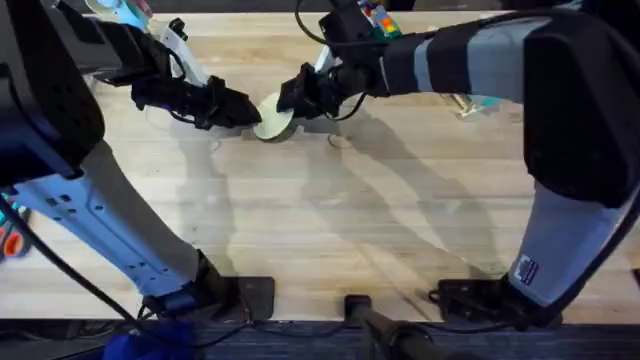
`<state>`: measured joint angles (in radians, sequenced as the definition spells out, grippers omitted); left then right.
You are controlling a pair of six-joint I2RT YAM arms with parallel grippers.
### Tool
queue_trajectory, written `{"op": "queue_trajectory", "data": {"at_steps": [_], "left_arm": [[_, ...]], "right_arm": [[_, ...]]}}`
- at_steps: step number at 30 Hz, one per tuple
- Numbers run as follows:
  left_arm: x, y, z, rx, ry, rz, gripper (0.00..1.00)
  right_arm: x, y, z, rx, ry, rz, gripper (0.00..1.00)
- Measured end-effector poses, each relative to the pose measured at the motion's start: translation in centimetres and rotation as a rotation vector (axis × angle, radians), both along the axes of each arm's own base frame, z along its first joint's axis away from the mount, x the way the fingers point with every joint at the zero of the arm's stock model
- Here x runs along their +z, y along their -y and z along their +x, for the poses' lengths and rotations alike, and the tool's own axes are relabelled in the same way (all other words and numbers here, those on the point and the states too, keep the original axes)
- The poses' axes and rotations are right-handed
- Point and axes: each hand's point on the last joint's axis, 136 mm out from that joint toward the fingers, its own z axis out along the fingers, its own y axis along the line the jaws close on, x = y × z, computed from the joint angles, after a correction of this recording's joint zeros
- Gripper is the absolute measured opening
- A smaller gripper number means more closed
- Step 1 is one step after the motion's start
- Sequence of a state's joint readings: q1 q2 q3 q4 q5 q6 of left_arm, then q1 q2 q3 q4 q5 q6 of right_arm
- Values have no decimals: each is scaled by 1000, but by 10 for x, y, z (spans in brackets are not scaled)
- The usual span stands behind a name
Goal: Pick up the plates from the table one by one and place each into a slot on the dish rack.
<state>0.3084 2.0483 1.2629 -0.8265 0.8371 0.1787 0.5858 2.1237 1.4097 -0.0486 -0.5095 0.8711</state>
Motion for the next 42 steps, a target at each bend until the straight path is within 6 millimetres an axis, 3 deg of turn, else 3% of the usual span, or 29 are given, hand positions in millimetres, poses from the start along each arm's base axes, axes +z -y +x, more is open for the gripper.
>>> {"op": "queue_trajectory", "data": {"at_steps": [4,21,29,35,42], "left_arm": [[0,0,0,0,0,0,41],[3,-1,-8,-48,-60,6,41],[9,-12,-9,-152,-144,119,41],[46,-28,9,-197,-103,190,41],[102,-29,17,-216,18,258,41]], "right_arm": [[0,0,0,0,-1,-1,73],[2,-2,-5,36,-10,23,29],[4,0,-4,96,57,15,29],[14,21,15,98,141,-1,29],[72,50,31,104,313,-11,29]]}}
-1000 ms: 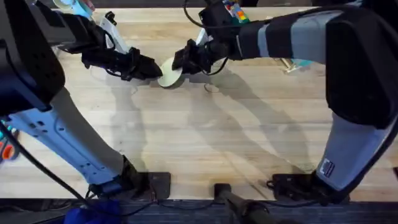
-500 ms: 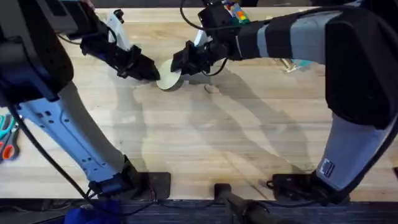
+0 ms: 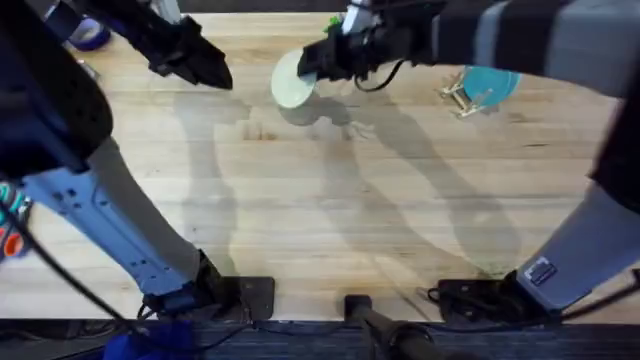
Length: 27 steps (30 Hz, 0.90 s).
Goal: Pick up the plates from the table one by one and place each into a slot on the dish rack.
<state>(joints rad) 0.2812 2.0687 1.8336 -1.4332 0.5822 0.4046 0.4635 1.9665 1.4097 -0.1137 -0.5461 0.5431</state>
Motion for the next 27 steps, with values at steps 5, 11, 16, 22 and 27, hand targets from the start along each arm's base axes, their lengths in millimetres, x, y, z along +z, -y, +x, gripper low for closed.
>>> {"op": "queue_trajectory", "data": {"at_steps": [5,11,16,22,27], "left_arm": [[54,12,-13,-28,120,36,40],[111,25,-39,-47,247,69,40],[146,30,-63,-46,327,95,40],[176,35,-95,-43,396,139,40],[189,33,-121,-34,414,197,40]], "right_arm": [[31,13,-11,47,82,-32,29],[52,26,-26,115,162,-87,29],[74,44,-32,136,240,-127,29],[100,82,-39,126,366,-273,29],[119,115,-53,138,470,-433,29]]}}
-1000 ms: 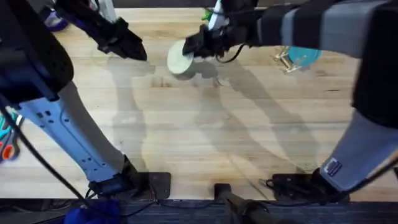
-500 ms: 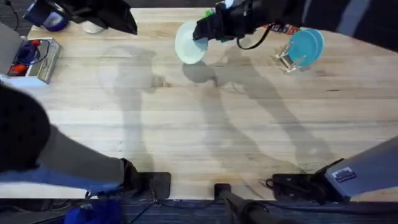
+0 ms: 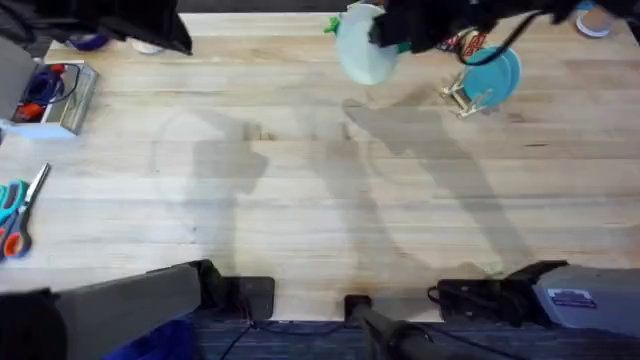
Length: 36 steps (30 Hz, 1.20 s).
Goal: Pick up the plates from the table one by one and place each into a slot on the dish rack.
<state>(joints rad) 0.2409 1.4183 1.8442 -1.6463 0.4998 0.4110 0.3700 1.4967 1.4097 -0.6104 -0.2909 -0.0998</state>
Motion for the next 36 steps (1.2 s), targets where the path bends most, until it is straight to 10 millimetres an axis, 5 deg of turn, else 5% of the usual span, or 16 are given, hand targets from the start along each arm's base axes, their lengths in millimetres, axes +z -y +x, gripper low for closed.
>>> {"op": "queue_trajectory", "data": {"at_steps": [16,22,36], "left_arm": [[16,-5,-34,39,50,93,129],[19,-6,-38,48,64,101,960],[19,-6,-38,49,63,103,994]], "right_arm": [[37,114,-42,-125,178,-466,29],[43,143,-56,-178,174,-534,29],[40,186,-55,-293,117,-528,29]]}}
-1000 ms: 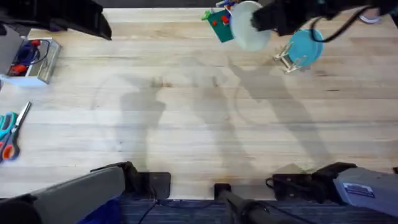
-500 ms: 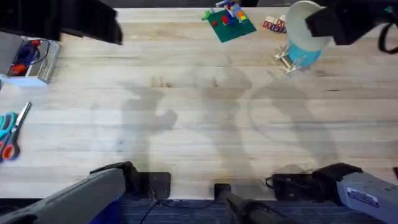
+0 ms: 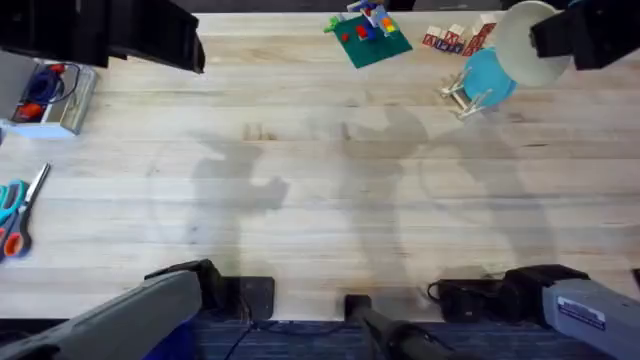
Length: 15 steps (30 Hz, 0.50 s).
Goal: Pick up the plates from the table one by one and place each into a slot on the dish rack.
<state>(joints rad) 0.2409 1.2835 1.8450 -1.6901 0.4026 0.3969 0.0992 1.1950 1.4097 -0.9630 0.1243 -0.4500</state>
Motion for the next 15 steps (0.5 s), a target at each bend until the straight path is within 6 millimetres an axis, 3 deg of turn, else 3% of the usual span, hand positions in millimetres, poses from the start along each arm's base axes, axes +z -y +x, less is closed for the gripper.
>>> {"op": "queue_trajectory", "data": {"at_steps": [5,15], "left_arm": [[0,0,0,0,0,0,994],[0,0,0,0,0,0,994]], "right_arm": [[-1,13,0,-37,-6,17,29],[-4,19,2,-48,-18,81,29]]}}
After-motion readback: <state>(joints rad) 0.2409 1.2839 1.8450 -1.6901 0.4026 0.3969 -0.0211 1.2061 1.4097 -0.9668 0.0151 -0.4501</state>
